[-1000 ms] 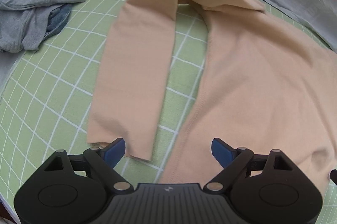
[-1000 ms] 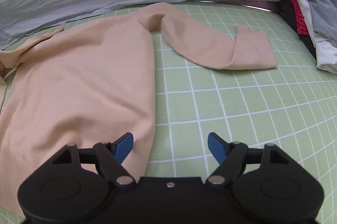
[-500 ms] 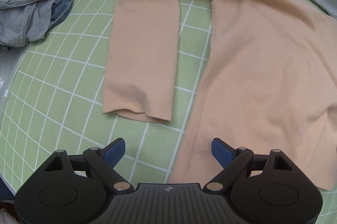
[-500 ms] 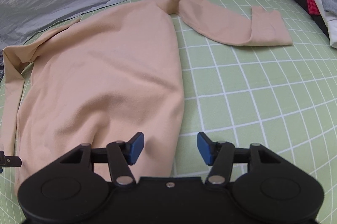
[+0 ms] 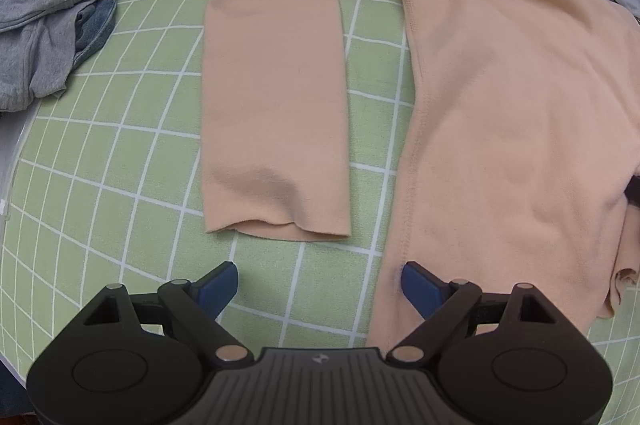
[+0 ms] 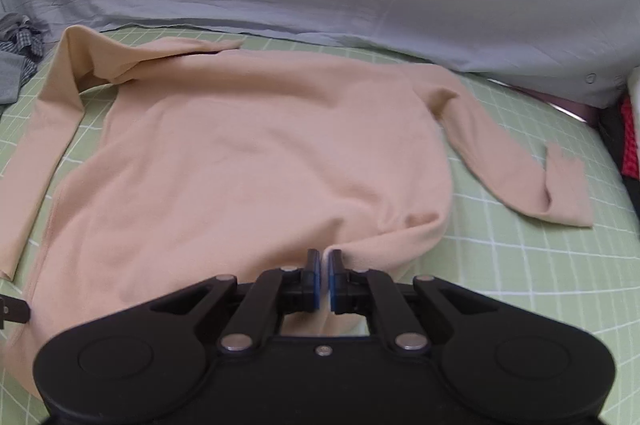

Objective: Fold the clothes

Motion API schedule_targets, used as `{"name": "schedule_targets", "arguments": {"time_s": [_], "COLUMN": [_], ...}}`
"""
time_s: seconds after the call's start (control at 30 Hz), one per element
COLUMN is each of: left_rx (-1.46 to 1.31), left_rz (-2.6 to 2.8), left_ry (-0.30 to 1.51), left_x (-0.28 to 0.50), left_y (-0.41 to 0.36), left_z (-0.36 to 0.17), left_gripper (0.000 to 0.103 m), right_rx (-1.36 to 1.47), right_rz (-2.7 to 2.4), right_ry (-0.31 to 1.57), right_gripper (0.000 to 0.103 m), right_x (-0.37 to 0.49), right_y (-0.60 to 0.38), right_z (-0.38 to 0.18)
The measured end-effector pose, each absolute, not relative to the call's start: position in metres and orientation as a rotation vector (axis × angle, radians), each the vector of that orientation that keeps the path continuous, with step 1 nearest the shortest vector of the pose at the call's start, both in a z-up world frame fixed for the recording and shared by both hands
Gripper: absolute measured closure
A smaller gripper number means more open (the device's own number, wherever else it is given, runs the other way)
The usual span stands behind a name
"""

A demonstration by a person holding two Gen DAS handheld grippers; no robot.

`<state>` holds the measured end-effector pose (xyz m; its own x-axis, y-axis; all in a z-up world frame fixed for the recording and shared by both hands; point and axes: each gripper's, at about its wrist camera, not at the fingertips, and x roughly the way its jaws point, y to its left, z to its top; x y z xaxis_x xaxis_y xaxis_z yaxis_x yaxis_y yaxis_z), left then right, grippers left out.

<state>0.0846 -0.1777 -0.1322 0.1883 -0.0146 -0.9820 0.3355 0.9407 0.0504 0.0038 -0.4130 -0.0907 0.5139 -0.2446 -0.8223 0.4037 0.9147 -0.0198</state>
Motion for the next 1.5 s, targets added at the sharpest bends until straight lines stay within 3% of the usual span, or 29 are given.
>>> {"name": "schedule_targets", "arguments": {"time_s": [0.13,0.23,0.43,0.73,0.83,1.1,1.27,1.5], "left_rx": [0.278,0.260,0.225,0.256,0.251,0.286,0.277,0.268], "left_rz": [-0.260,-0.253,-0.227,-0.219,-0.216,-0.226,-0.228,-0.246], "left_ry": [1.359,1.363,1.371,1.369,1.374,1.364,1.370,1.362], "left_x": [0.085,0.086,0.085,0.078,0.079,0.077,0.075,0.071], "left_y": [-0.182,-0.182,-0.181,-0.186,-0.187,-0.195,-0.194,-0.197], "left_z": [-0.133,-0.134,-0.136,-0.132,-0.132,-0.131,-0.131,-0.125], "left_gripper": [0.013,0.012,0.011,0.011,0.011,0.011,0.011,0.011], "right_rx": [0.230,0.348,0.521,0.614,0.621,0.650,0.652,0.690], "right_rz": [-0.376,-0.367,-0.437,-0.628,-0.694,-0.586,-0.490,-0.401], "right_ry": [0.964,0.955,0.907,0.780,0.772,0.855,0.859,0.851], "right_gripper": [0.094,0.072,0.058,0.056,0.037,0.037,0.052,0.063], "right_x": [0.002,-0.012,-0.054,-0.088,-0.097,-0.094,-0.073,-0.055], "right_y": [-0.410,-0.420,-0.440,-0.476,-0.488,-0.474,-0.462,-0.456], "right_z": [-0.097,-0.097,-0.092,-0.079,-0.080,-0.098,-0.102,-0.104]}}
